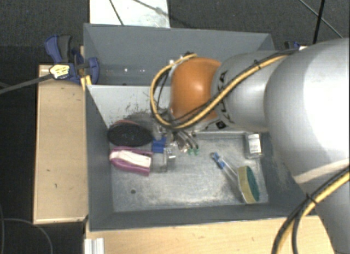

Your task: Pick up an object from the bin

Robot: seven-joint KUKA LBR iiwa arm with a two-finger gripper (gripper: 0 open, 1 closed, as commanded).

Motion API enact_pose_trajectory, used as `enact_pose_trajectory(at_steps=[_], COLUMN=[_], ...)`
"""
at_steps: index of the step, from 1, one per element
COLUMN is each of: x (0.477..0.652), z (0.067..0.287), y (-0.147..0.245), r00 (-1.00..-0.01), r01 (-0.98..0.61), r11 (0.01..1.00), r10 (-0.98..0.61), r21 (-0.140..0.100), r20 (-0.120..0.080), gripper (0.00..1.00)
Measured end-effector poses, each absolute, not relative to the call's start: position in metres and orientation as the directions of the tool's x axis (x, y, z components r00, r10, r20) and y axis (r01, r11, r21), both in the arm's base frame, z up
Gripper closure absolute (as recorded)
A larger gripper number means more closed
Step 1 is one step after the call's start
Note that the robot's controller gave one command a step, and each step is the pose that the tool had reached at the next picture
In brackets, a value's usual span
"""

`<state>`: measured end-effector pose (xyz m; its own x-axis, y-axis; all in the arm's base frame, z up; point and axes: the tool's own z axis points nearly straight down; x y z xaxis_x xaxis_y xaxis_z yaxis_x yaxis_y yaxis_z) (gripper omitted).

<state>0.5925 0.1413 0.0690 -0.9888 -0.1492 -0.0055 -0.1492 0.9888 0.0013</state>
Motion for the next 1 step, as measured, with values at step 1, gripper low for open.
enact_pose_trajectory(at_steps=[1], x=[0.5944], z=[0.0752], y=[0.1410], r00=[-0.990], r01=[-0.144], r11=[0.990], r10=[-0.144], r21=[0.004], r20=[-0.011], gripper=[1.00])
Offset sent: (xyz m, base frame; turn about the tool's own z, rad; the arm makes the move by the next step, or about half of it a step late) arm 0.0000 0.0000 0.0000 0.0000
